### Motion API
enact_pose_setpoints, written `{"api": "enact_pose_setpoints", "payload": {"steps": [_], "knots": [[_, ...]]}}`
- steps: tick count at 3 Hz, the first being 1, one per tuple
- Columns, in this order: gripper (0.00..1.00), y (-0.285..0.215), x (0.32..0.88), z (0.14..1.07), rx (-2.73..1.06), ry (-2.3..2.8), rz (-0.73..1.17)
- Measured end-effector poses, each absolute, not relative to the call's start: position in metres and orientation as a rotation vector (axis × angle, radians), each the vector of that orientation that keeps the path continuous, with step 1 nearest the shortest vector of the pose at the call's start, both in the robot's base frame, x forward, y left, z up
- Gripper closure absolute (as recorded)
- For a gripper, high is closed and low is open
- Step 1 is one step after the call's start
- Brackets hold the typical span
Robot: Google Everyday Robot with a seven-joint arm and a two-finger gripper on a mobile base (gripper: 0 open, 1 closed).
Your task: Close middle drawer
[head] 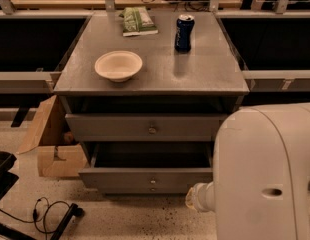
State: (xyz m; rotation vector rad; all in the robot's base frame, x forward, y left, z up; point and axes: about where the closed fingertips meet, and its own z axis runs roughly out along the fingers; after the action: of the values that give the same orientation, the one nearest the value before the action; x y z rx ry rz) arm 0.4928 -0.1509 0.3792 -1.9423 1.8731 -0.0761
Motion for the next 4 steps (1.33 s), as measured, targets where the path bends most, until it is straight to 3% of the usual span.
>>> {"api": "enact_pose_setpoints", "payload": {"steps": [2, 4], "knots": [[1.0, -0.15, 0.568, 0.363, -1.991, 1.728, -0.164], [1.0, -0.148, 0.569, 0.364, -1.99, 1.719, -0.168]]}}
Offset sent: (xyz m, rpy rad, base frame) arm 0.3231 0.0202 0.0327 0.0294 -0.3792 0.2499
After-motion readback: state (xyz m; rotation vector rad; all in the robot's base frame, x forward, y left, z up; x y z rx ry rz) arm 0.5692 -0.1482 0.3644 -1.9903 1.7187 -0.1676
